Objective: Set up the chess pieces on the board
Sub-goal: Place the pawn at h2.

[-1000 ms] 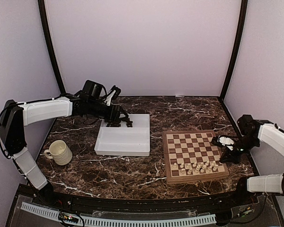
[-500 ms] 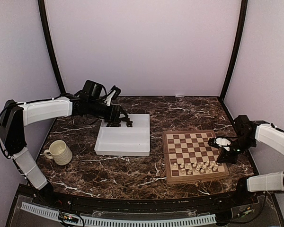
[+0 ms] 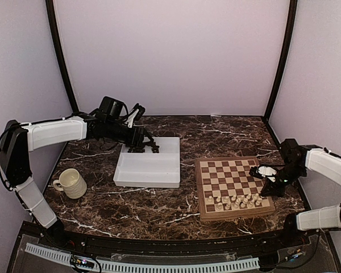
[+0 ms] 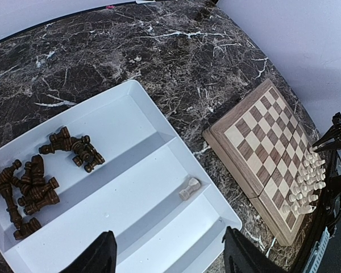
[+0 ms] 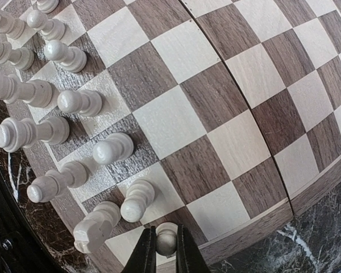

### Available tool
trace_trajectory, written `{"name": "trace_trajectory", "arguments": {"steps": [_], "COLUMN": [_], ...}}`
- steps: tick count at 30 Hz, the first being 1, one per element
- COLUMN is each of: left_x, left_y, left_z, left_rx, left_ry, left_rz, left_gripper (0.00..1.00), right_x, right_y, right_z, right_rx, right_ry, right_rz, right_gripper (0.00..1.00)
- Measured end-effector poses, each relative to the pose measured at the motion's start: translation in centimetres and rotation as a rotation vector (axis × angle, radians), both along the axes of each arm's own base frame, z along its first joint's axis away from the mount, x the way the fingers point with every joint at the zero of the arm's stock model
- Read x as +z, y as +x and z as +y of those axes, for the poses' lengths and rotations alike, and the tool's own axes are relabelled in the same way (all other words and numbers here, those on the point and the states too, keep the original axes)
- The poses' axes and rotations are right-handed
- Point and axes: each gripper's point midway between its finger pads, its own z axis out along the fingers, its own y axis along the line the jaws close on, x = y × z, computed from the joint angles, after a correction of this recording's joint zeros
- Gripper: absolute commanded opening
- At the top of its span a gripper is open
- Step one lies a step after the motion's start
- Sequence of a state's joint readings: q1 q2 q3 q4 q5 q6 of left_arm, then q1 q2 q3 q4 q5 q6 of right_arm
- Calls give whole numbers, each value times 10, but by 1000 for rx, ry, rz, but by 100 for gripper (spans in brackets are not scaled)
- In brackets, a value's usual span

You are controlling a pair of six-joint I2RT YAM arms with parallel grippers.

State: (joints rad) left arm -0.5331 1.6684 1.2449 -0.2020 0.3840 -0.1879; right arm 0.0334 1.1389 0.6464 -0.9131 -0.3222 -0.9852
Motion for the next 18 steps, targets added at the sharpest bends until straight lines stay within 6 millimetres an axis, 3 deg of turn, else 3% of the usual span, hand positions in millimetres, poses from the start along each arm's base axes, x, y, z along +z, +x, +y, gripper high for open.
{"name": "trace_trajectory", "arguments": {"steps": [7,18], "left_x": [-1,3], "left_y": [-1,0], "left_z": [0,-1], "left_rx": [-1,-3], "left_ry": [1,-2], "left_rz": [4,2], "left_gripper": [66,66], "right_x": [-1,-2], "right_y": [0,0], "right_z": [-2,-4], "right_rx": [-5,-19], "right_ry": [-10,-20], "right_rz": [3,8], "right_gripper": [11,20]}}
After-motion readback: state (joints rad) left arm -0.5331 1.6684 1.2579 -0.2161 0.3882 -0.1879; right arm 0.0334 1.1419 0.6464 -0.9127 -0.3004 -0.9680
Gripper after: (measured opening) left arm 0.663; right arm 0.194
